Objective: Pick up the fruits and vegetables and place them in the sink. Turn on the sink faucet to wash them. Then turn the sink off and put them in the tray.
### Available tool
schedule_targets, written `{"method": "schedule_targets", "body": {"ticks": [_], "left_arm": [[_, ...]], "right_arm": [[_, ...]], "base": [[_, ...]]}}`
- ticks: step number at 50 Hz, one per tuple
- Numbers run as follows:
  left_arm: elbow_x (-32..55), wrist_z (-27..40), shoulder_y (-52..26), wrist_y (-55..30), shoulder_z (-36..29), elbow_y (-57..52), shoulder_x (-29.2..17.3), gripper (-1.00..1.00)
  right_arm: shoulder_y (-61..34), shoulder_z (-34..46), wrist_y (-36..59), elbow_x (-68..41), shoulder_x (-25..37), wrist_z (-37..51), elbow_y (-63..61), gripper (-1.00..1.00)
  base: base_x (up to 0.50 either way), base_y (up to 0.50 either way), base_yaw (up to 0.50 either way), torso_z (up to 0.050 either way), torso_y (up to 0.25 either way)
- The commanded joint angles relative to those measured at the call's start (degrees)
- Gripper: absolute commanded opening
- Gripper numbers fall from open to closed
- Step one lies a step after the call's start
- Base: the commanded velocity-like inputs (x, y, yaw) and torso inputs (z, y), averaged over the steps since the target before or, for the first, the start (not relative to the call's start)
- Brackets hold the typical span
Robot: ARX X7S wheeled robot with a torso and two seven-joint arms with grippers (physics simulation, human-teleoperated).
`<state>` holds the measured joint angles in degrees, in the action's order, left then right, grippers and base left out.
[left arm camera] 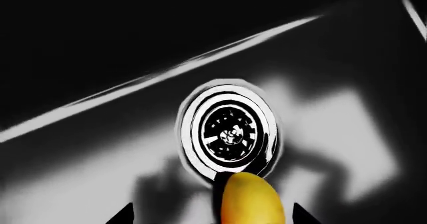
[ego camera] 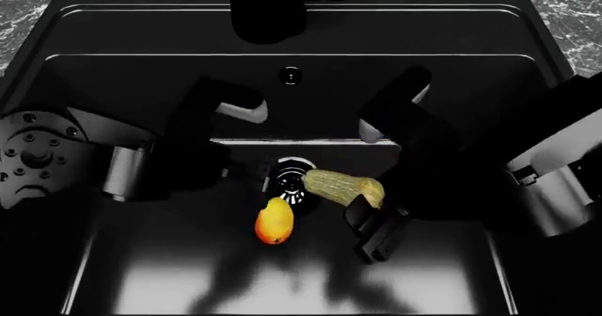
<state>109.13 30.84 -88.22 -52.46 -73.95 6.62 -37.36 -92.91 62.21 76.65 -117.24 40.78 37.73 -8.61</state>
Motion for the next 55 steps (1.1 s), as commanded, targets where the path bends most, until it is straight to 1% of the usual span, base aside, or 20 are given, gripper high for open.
{"method": "schedule_targets", "body": {"ticks": [1, 5, 12, 23, 34, 48, 55], "left_arm": [[2.63, 3.06, -4.94, -1.72, 2.34, -1.88, -5.3, 1.0], [3.2, 3.41, -6.7, -1.78, 3.24, -0.47, -6.44, 1.0], [3.11, 3.67, -7.32, -1.69, 3.51, 0.27, -6.78, 1.0], [2.7, 3.3, -6.99, -1.62, 3.47, -0.13, -6.85, 1.0], [2.61, 3.05, -6.87, -1.68, 3.53, -0.63, -7.09, 1.0], [2.25, 2.19, -6.86, -1.85, 3.53, -0.35, -6.93, 1.0], [2.24, 2.15, -6.83, -1.79, 3.63, -0.51, -7.2, 1.0]], "right_arm": [[-0.5, -1.34, 2.47, 0.86, -1.87, -4.67, -4.15, -1.0], [0.3, -1.08, 3.08, 1.8, -2.74, -5.9, -5.35, -1.0], [1.59, -0.5, 4.01, 3.7, -4.41, -8.18, -6.56, -1.0], [2.91, -0.08, 6.29, 9.3, -8.28, -14.47, -8.16, -1.0], [3.42, 2.56, 7.87, 13.93, -11.01, -18.04, -7.09, -1.0], [3.21, 6.65, 9.42, 15.61, -12.76, -21.7, -7.53, -1.0], [2.62, 7.96, 8.97, 14.98, -13.02, -21.91, -8.43, -1.0]], "base": [[0.0, 0.0, 0.0, 0.0, 0.0], [0.0, 0.0, 0.0, 0.002, 0.003], [0.0, 0.0, 0.0, 0.0, 0.0], [0.0, 0.0, 0.0, 0.0, 0.001], [0.0, 0.0, 0.0, 0.0, 0.0], [0.0, 0.0, 0.0, 0.0, 0.001], [0.0, 0.0, 0.0, 0.0, 0.0]]}}
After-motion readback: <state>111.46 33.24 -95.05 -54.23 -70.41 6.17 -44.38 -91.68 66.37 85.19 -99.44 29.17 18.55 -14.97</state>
